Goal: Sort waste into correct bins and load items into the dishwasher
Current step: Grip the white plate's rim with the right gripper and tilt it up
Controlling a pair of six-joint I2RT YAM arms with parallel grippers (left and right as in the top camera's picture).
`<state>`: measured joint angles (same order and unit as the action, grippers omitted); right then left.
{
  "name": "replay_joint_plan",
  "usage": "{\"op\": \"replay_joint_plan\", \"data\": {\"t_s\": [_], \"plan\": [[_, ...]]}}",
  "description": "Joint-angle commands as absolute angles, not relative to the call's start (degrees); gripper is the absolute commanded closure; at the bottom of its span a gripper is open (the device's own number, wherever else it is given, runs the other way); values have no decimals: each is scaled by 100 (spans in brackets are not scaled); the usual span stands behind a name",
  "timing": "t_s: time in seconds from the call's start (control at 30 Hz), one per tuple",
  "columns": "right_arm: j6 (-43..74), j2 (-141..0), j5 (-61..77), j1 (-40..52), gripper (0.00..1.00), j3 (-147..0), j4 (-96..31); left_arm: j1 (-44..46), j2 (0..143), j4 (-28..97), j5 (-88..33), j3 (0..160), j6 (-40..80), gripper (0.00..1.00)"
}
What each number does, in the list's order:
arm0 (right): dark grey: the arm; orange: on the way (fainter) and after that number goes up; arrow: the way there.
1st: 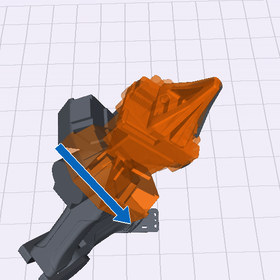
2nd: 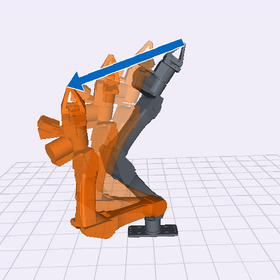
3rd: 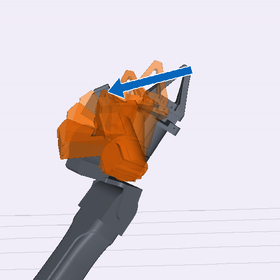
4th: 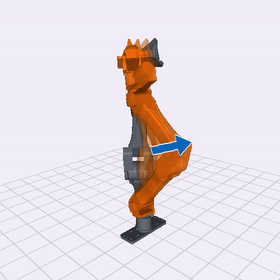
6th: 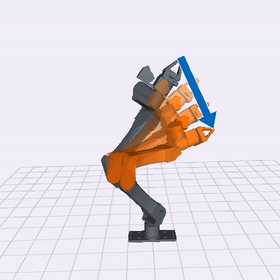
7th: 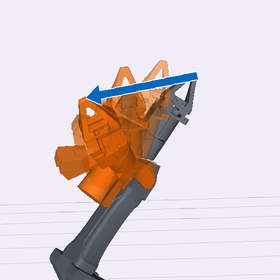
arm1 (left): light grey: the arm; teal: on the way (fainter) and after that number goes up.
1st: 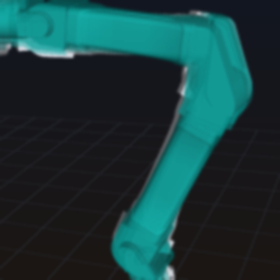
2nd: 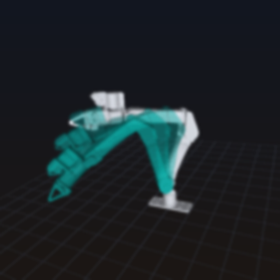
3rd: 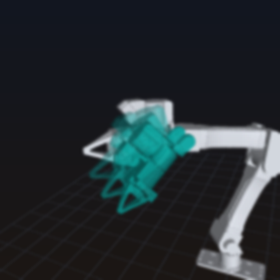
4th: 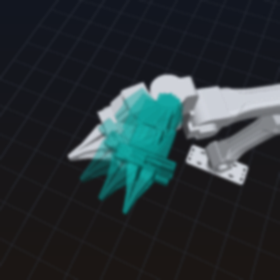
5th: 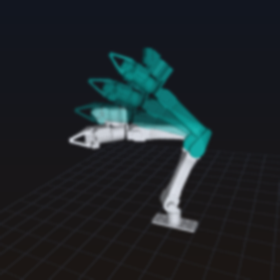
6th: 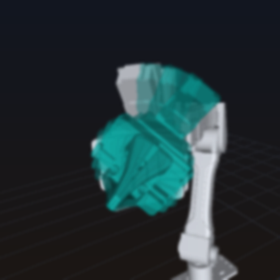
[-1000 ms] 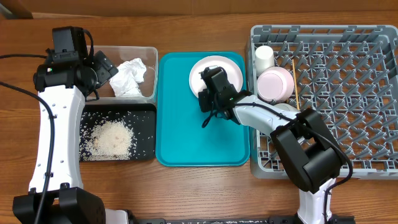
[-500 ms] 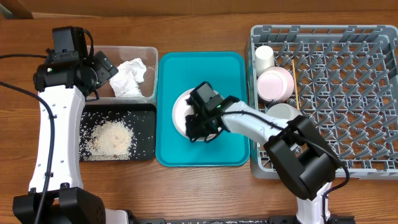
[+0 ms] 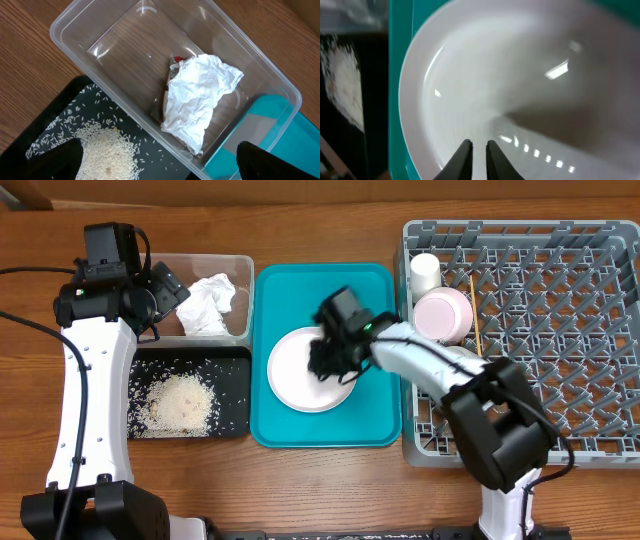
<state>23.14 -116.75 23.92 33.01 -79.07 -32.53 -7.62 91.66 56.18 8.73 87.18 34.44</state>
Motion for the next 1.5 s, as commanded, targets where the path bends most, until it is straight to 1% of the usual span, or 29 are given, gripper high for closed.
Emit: {"op": "replay_joint_plan", "data": {"t_s": [0.0, 0.1, 0.17, 0.3, 0.4, 0.5, 0.73, 0.97, 1.1, 1.33, 1.47], "plan": [[2049, -11380, 2355, 3197, 83, -8066, -3214, -781, 9183, 5631, 849, 8788, 3516, 0], [1758, -11384, 1778, 3118, 75, -8066, -3282, -781, 9183, 5631, 849, 8788, 3516, 0], [1594, -11384, 1321, 3111, 73, -8066, -3319, -781, 9183, 5631, 849, 8788, 3516, 0], [1269, -11384, 733, 3109, 71, -8066, -3310, -781, 9183, 5631, 849, 8788, 3516, 0], [993, -11384, 375, 3111, 66, -8066, -3312, -781, 9183, 5634, 849, 8788, 3516, 0], [672, -11391, 257, 3142, 65, -8066, -3286, -781, 9183, 5631, 849, 8788, 3516, 0], [572, -11391, 237, 3190, 65, -8066, -3131, -781, 9183, 5631, 849, 8788, 3516, 0], [272, -11391, -183, 3190, 64, -8066, -2974, -781, 9183, 5631, 849, 8788, 3516, 0], [272, -11393, -504, 3190, 64, -8064, -3059, -781, 9183, 5631, 849, 8788, 3516, 0], [279, -11472, -484, 3223, 64, -8064, -3199, -781, 9183, 5631, 849, 8788, 3516, 0], [301, -11511, -351, 3256, 64, -8047, -3487, -781, 9183, 5634, 849, 8788, 3516, 0]]}}
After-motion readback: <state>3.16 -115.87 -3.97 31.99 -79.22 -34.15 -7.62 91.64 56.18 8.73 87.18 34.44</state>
